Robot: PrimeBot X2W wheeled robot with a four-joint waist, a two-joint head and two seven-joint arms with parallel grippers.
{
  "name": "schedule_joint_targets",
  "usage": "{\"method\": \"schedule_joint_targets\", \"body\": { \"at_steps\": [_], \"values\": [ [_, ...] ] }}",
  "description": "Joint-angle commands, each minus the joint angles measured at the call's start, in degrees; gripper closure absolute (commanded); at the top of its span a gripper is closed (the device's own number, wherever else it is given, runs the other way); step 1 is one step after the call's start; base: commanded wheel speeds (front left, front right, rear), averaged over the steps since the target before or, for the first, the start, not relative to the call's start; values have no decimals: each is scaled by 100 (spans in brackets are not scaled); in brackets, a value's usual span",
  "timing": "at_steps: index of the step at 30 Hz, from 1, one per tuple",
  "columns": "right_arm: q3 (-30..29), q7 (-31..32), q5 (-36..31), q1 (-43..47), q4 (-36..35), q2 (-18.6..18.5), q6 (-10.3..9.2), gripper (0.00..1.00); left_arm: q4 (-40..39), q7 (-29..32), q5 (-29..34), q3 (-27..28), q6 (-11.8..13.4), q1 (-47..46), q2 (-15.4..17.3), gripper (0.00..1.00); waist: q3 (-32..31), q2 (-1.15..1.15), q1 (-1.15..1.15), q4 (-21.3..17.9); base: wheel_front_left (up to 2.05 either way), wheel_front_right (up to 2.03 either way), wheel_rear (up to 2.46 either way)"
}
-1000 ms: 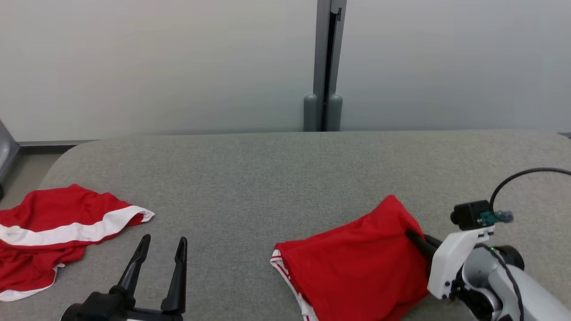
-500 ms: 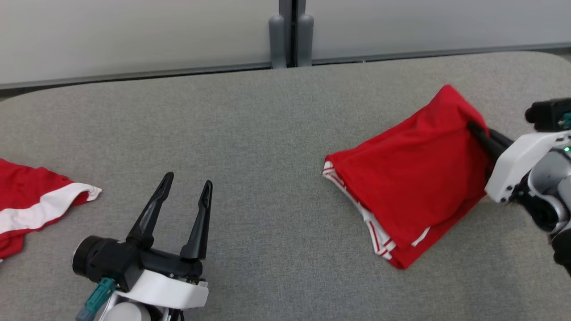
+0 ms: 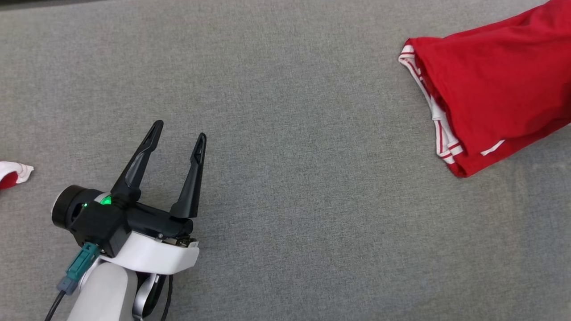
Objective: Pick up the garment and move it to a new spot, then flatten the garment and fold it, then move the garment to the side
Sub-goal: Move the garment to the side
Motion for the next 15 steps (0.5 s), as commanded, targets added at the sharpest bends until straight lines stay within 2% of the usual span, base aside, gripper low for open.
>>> {"method": "schedule_joint_targets", "body": {
  "at_steps": [1,6,7,8,9,15],
  "values": [
    [-43,-54,-72,-93,60,-27,0,100,-20,-8,27,11,-16,-104,37,0,132,0,0,-24,0,0,0],
    [-288,-220,-465,-378,600,81,0,100,5,-8,-2,-6,-38,-218,96,0,229,0,0,18,0,0,0],
    [-323,-257,-529,-418,700,125,0,95,17,-8,-9,-7,-42,-237,102,0,226,0,0,34,0,0,0],
    [-367,-308,-609,-456,817,144,0,56,30,-8,-17,-15,-38,-247,94,0,209,0,0,55,0,0,0],
    [-400,-354,-672,-492,914,181,0,0,41,-8,-23,-14,-34,-243,85,0,184,0,0,74,0,0,0],
    [-330,-585,-1051,-414,1260,391,0,0,155,-8,-97,60,-19,-40,-24,0,-279,0,0,190,0,0,0]
  ]
}}
